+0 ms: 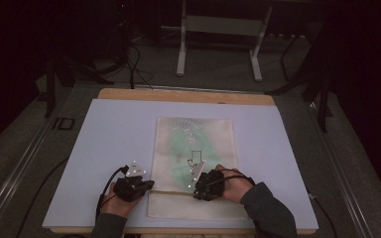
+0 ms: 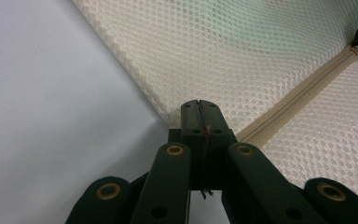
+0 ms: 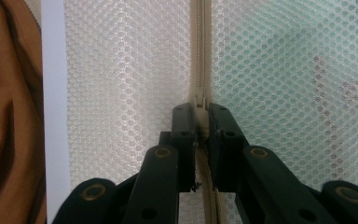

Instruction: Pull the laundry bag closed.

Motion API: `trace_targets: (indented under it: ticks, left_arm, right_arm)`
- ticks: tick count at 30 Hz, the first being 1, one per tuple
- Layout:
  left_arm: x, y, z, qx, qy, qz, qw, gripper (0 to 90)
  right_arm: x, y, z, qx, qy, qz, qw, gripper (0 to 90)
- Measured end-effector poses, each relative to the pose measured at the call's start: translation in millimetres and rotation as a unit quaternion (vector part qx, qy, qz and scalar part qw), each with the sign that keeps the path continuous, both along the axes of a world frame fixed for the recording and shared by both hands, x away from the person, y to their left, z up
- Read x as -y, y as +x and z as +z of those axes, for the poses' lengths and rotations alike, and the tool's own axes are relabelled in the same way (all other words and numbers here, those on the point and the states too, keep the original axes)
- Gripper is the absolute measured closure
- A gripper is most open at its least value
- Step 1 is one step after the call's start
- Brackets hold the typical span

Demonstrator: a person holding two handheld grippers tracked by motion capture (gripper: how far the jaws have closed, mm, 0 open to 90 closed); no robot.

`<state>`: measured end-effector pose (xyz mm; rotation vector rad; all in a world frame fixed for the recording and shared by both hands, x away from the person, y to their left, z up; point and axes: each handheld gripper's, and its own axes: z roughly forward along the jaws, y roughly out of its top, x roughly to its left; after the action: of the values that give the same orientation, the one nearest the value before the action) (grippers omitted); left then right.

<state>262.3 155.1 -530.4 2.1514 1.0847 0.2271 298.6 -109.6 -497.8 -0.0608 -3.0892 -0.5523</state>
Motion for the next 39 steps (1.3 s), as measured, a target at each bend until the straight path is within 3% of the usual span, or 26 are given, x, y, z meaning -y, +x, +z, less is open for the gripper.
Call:
trace_targets:
  ticks: [39]
  left_arm:
    - [0.5,-0.2,0.3,0.0,0.002,0.001,1.0,89.6]
  right_arm:
    - [20.1,-1.0,3.1,0.005,0.002,-0.016,0.9999,82.5]
